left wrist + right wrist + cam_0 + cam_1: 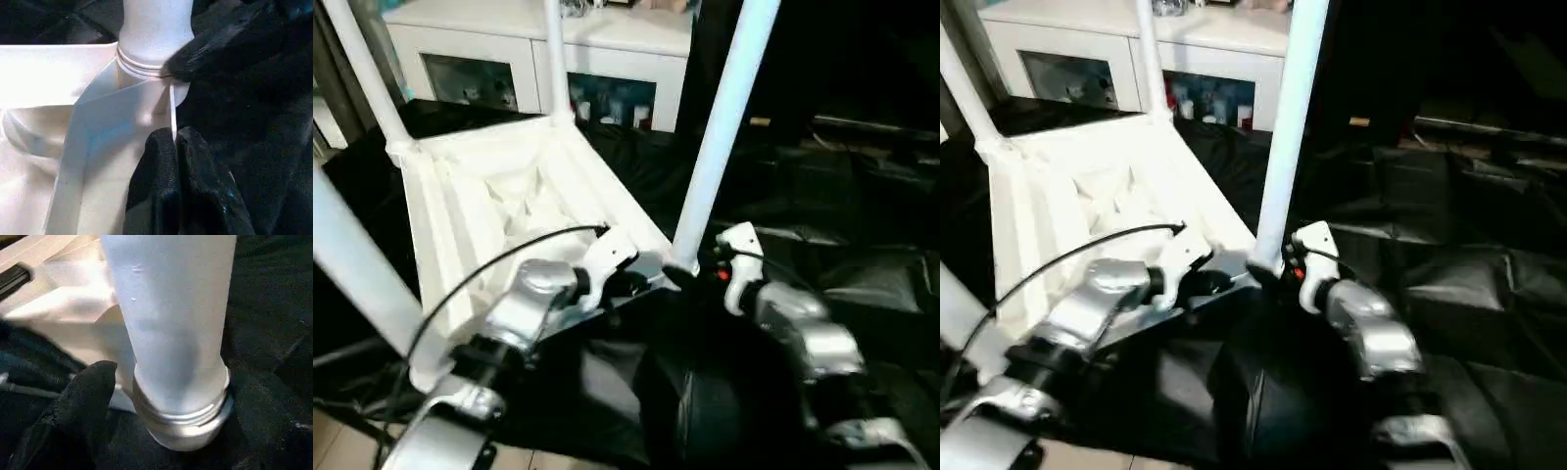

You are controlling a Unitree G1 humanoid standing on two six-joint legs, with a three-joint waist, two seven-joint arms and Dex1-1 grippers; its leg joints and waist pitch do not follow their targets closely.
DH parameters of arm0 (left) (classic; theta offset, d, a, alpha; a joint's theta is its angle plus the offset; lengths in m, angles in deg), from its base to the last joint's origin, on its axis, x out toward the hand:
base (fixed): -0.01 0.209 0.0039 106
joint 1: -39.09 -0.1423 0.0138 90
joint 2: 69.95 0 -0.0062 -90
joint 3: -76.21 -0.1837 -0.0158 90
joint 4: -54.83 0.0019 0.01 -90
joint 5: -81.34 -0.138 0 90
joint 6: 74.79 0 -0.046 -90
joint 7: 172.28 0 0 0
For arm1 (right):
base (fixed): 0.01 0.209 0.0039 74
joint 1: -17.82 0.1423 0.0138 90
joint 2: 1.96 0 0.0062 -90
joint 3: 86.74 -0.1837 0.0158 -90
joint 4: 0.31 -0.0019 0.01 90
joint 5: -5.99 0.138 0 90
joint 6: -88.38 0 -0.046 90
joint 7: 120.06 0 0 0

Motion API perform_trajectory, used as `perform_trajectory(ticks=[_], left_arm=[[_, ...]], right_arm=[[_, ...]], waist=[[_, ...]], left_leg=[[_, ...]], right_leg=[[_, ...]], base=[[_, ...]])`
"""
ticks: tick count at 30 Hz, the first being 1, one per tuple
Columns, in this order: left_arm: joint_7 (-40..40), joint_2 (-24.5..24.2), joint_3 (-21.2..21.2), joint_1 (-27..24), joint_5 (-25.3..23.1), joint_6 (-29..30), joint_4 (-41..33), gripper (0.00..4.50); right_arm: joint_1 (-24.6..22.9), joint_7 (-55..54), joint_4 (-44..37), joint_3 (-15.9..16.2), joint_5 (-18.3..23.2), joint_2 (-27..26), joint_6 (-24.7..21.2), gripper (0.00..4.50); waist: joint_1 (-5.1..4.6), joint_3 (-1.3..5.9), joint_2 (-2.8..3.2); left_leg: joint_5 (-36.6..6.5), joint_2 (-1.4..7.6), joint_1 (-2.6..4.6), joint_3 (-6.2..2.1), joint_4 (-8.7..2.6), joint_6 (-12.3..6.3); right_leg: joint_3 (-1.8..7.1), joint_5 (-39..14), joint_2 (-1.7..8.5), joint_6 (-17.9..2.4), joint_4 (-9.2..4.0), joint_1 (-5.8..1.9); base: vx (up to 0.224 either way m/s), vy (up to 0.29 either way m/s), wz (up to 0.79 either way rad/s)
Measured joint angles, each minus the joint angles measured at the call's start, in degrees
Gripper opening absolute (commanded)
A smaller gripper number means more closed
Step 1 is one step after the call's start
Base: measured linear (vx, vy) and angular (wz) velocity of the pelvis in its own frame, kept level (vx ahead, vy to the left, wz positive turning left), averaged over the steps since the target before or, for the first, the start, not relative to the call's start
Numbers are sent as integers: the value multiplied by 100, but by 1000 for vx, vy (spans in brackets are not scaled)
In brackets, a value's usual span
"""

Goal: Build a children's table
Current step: Rotate leg to tighten

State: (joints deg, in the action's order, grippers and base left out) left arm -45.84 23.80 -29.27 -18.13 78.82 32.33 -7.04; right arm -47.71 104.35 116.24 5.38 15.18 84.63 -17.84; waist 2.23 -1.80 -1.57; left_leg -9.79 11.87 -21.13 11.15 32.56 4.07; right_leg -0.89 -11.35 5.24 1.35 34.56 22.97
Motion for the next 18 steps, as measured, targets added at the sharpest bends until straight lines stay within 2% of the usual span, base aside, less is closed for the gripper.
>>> perform_trajectory(ticks=[7, 10, 11, 15, 18], left_arm=[[-1009, -609, -75, -209, 200, -142, -342, 0], [-1335, -757, -108, -288, 280, -170, -450, 0], [-1409, -767, -142, -297, 283, -170, -475, 0], [-1637, -858, -249, -335, 334, -183, -549, 0], [-1695, -894, -251, -339, 346, -186, -558, 0]], right_arm=[[-159, 1462, -394, 323, 233, 662, -217, 375], [-192, 1854, -518, 416, 301, 751, -240, 375], [-190, 1926, -563, 458, 343, 774, -240, 351], [-152, 2312, -631, 532, 432, 896, -266, 339], [-150, 2364, -631, 530, 462, 913, -320, 303]], waist=[[60, -4, 1], [83, -6, 0], [102, -7, -1], [143, -9, -6], [143, -9, -7]], left_leg=[[1, 8, -2, 14, -30, -1], [1, 3, -2, 14, -22, 0], [1, 1, -1, 14, -21, 0], [1, 0, 0, 15, -14, 0], [1, 0, 0, 15, -16, 0]], right_leg=[[-10, -6, -8, 0, -17, 8], [-2, -5, -3, -1, -16, 7], [-2, -4, 0, -1, -16, 6], [1, -4, 2, -2, -16, -1], [0, -4, 1, -2, -15, 0]], base=[[0, 0, 0], [0, 0, 0], [0, 0, 0], [0, 0, 0], [0, 0, 0]])
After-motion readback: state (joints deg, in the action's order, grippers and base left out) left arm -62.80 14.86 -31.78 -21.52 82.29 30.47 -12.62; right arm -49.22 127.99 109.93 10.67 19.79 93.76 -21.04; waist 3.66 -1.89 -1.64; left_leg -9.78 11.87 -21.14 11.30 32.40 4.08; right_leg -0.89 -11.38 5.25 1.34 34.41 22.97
